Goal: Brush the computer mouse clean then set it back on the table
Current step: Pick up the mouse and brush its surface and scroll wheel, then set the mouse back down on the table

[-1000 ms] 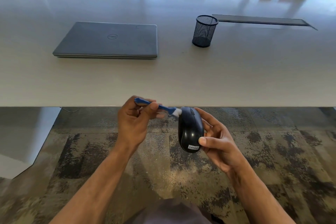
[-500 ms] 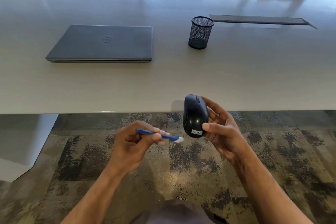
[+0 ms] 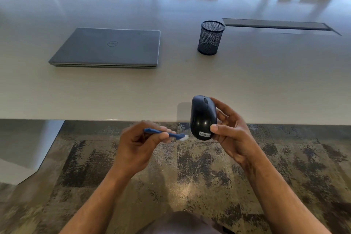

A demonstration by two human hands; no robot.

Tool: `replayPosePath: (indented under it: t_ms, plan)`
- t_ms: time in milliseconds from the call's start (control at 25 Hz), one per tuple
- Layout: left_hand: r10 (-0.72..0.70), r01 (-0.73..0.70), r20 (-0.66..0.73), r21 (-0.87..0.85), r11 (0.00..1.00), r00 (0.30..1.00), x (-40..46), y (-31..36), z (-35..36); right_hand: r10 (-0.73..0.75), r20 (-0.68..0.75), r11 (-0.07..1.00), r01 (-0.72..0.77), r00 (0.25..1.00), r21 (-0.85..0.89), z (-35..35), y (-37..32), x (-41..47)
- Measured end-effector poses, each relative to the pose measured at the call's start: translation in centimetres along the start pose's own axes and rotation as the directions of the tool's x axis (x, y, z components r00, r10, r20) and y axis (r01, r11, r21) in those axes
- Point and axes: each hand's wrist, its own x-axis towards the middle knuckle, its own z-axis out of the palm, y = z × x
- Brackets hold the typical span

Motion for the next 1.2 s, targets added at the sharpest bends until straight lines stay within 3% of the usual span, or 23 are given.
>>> replayPosePath:
  t_ms: [120, 680, 1200]
  plan:
    - [-0.009, 0.009, -0.012, 0.030, 1.000, 1.000, 0.2, -0.2, -0.1, 0.021, -0.008, 0.999, -0.021, 1.000, -0.049, -0.6, -0.8, 1.2]
    - [0.063, -0.013, -0.306, 0.162, 0.987, 0.950, 6.9, 0.9, 1.4, 0.117, -0.021, 0.953, -0.118, 0.993, -0.278, -1.1, -5.6, 12.0]
    - [0.063, -0.004, -0.247, 0.233, 0.972, 0.967, 11.6, 0.2, -0.2, 0.118, -0.115, 0.887, -0.157, 0.986, -0.433, 0.3, -6.8, 20.4]
